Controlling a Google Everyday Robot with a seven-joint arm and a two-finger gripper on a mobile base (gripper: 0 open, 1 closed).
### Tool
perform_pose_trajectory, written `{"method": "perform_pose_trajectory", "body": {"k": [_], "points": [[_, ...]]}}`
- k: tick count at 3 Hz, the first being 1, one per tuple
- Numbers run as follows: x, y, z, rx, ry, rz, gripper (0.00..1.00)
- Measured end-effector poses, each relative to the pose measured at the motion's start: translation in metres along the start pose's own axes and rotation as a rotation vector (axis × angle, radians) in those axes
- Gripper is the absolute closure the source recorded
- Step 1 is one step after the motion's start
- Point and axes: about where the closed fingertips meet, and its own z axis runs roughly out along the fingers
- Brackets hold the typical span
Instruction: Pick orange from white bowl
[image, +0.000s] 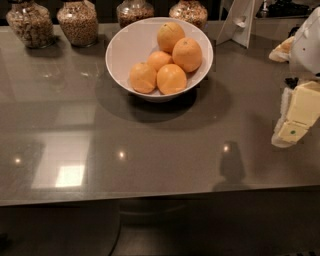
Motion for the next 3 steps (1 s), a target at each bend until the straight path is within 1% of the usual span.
{"method": "perform_pose_trajectory", "body": {"k": [1, 2, 3], "points": [[0.000, 0.000, 0.000, 0.000, 0.000, 0.000, 0.00], [-0.017, -0.022, 0.004, 0.059, -0.073, -0.038, 0.00], [-0.046, -0.063, 0.016, 0.105, -0.191, -0.098, 0.00]]}}
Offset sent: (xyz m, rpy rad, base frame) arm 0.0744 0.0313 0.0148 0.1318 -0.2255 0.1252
